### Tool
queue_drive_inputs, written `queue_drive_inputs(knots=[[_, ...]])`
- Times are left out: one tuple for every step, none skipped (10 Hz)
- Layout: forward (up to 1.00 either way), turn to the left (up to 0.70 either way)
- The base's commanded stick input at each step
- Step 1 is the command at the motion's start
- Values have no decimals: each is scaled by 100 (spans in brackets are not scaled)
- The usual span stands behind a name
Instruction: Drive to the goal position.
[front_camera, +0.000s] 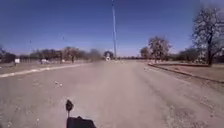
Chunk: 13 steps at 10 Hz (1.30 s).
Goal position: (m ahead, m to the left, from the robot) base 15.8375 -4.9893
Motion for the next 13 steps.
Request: queue_drive_inputs(knots=[[100,0],[100,0],[100,0],[100,0],[100,0],[100,0],[100,0],[100,0],[100,0],[100,0],[100,-6],[100,-17],[100,-27]])
